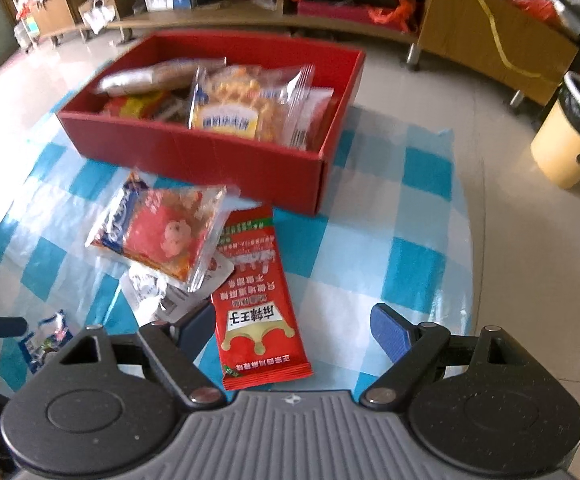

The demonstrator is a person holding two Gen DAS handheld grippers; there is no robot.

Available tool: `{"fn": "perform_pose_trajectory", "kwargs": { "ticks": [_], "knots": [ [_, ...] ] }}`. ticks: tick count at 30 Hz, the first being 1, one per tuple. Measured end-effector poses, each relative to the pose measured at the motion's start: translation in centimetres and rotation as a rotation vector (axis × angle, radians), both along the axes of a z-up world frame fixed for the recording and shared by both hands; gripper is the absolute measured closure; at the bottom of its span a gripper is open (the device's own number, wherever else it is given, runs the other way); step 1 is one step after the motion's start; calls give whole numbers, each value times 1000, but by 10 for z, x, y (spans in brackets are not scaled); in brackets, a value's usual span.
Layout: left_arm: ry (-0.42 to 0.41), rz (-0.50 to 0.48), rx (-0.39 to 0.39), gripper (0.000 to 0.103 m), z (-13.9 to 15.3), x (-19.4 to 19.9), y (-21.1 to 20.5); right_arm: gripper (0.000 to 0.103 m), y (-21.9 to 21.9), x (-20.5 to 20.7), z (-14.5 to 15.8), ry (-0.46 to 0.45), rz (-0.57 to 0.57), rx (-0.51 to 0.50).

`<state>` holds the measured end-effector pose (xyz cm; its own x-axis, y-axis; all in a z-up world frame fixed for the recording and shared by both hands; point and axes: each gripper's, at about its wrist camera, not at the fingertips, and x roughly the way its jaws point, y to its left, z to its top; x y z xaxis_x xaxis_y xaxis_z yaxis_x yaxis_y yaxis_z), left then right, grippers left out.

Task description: Organize snacks

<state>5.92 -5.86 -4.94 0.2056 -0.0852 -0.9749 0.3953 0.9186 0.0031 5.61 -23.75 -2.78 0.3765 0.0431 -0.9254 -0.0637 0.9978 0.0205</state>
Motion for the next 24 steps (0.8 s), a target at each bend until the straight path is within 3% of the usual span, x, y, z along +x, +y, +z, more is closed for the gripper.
{"fn": "perform_pose_trajectory", "kwargs": {
  "ticks": [5, 9, 12, 13, 17, 24],
  "knots": [
    [-9, -53, 43, 5, -8, -4, -6, 21, 16, 10, -20, 45, 55, -12],
    [4, -43, 52, 7, -15, -1, -4, 20, 26, 16, -42, 89, 75, -67],
    [14, -24, 44, 8, -16, 3, 3, 20, 23, 16, -42, 81, 54, -42],
    [14, -20, 43, 9, -14, 2, 8, 21, 22, 14, -43, 83, 41, -28],
    [19, -9, 39, 9, -13, 1, 14, 45, 22, 0, -38, 73, 48, 9],
    [28, -9, -2, 17, -3, -2, 22, 49, 37, -51, -34, 98, 111, 14]
  ]
}}
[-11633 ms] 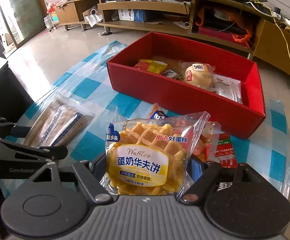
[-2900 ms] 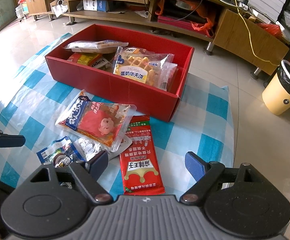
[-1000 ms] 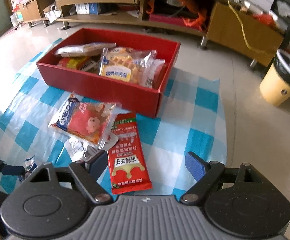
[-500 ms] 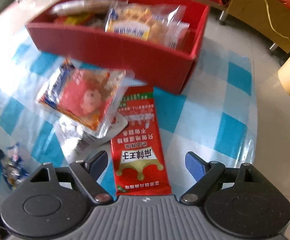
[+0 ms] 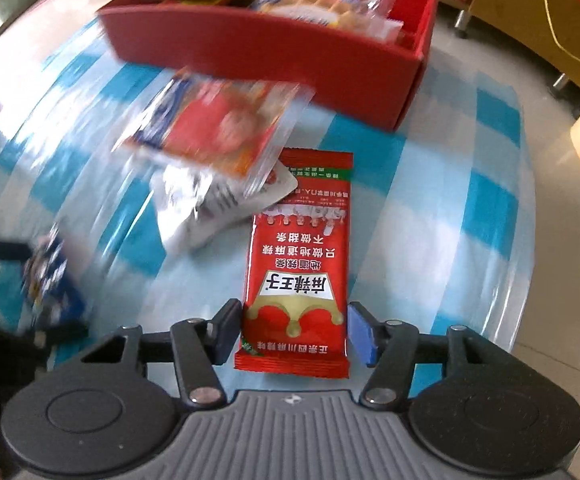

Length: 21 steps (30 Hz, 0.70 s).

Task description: Organize snacks

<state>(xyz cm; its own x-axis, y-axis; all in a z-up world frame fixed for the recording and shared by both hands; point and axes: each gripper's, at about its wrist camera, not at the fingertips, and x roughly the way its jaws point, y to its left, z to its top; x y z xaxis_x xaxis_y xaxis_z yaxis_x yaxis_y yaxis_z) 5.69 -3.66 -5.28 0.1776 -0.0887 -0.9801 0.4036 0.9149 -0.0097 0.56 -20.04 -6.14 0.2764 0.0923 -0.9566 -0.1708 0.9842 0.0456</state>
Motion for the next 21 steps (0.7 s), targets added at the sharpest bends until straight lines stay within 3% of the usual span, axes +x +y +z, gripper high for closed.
{"fn": "perform_pose_trajectory", "kwargs": {
  "ticks": [4, 10, 12, 14, 19, 21],
  "knots": [
    [8, 25, 8, 11, 0, 0, 10, 49, -2, -14, -1, 11, -17, 18],
    [21, 78, -1, 5, -2, 5, 18, 45, -13, -1, 1, 5, -117, 33],
    [29, 98, -9, 1, -3, 8, 21, 32, -10, 5, -1, 9, -110, 34],
    [32, 110, -4, 0, -4, 10, 24, 31, -3, 11, -5, 13, -83, 4],
    [19, 94, 35, 0, -10, 11, 19, 15, 0, 16, -11, 6, -69, -31],
    [2, 76, 58, 0, -12, 8, 14, 4, -8, 17, -16, 11, -93, -12]
  ]
}}
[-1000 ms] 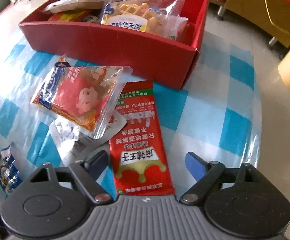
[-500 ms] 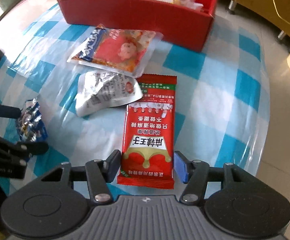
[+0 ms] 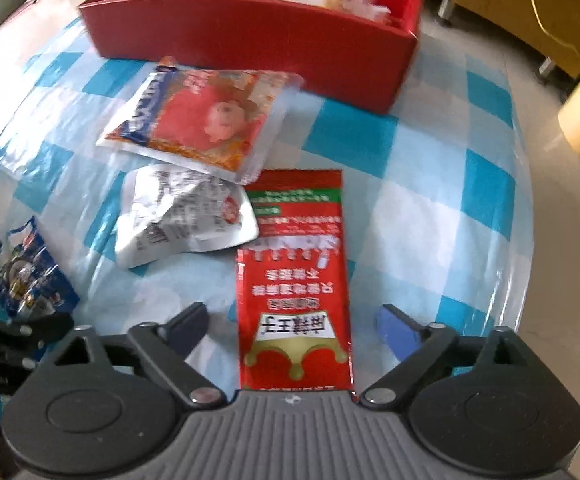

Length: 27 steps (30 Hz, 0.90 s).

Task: Organize snacks
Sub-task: 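Close the left tool on the blue sausage pack while the right grasps the red packet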

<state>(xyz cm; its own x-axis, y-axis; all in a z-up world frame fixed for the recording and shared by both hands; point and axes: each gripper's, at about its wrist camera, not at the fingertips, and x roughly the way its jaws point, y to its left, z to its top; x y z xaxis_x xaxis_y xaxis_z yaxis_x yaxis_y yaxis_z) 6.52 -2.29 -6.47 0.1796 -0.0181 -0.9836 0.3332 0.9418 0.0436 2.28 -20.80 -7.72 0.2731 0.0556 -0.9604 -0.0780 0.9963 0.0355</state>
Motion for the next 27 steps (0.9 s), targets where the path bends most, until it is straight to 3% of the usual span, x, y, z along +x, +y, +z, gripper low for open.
{"fn": "perform_pose_trajectory", "kwargs": {
  "ticks": [9, 10, 12, 14, 18, 27],
  "knots": [
    [-11, -17, -2, 6, 7, -1, -5, 3, -4, -5, 0, -14, -6, 2],
    [-10, -20, -2, 8, 8, 0, -5, 6, -2, -7, 3, -20, -3, -2],
    [-14, -32, -9, 9, 13, -1, -9, 33, 5, -13, 9, -40, 23, -2],
    [-24, -37, -15, 11, 19, -4, -10, 49, 6, -17, 14, -47, 23, 1],
    [-30, -24, -40, 15, 22, -10, -6, 56, 2, -27, 18, -45, -7, 11],
    [-50, 13, -88, 21, 29, -9, 3, 58, 5, -56, 43, -105, -22, 77]
  ]
}}
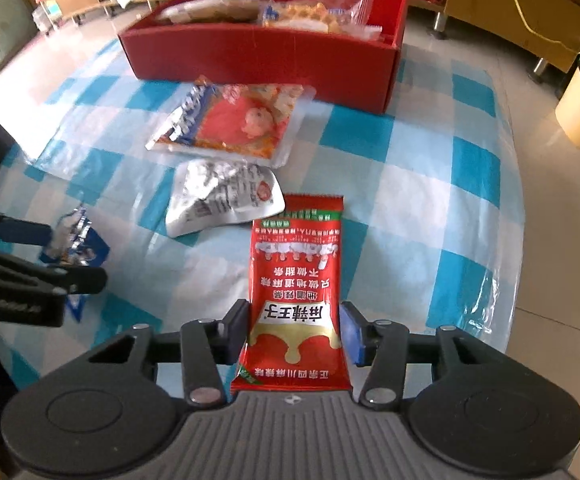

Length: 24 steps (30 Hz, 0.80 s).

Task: Organize snacks
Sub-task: 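Close the left tool on the blue sausage pack while the right grasps the red packet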

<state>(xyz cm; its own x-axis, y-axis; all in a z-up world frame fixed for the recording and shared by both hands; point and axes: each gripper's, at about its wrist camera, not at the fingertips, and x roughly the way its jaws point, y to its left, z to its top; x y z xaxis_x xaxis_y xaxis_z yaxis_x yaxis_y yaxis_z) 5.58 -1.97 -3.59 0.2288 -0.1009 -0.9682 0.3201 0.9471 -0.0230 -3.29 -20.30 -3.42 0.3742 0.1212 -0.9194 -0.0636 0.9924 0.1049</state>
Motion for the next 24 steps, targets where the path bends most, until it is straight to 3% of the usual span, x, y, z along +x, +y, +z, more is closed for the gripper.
{"fn": "perform_pose_trajectory", "kwargs": {
  "ticks": [4, 6, 8, 12, 13, 15, 20, 24],
  "knots": [
    [-15, 21, -15, 24, 4, -2, 5, 58, -3, 0, 10, -36, -21, 31],
    [-7, 24, -43, 46, 6, -1, 6, 59, -4, 1, 13, -48, -25, 41],
    [-14, 34, -42, 46, 8, -3, 8, 59, -5, 1, 15, -59, -25, 49],
    [-1, 30, -19, 35, 1, -1, 9, 59, -3, 1, 15, -56, -17, 45],
    [-2, 21, -30, 22, 0, -1, 9, 59, -2, 1, 14, -55, -12, 39],
    [-16, 42, -5, 7, -4, -1, 9, 59, 0, 2, 13, -55, -2, 37],
    [11, 59, 107, 4, -32, 1, 11, 59, 1, 2, 17, -70, 6, 59],
    [18, 167, 41, 17, -30, 0, 25, 61, 0, 2, 22, -80, 8, 82]
  ]
}}
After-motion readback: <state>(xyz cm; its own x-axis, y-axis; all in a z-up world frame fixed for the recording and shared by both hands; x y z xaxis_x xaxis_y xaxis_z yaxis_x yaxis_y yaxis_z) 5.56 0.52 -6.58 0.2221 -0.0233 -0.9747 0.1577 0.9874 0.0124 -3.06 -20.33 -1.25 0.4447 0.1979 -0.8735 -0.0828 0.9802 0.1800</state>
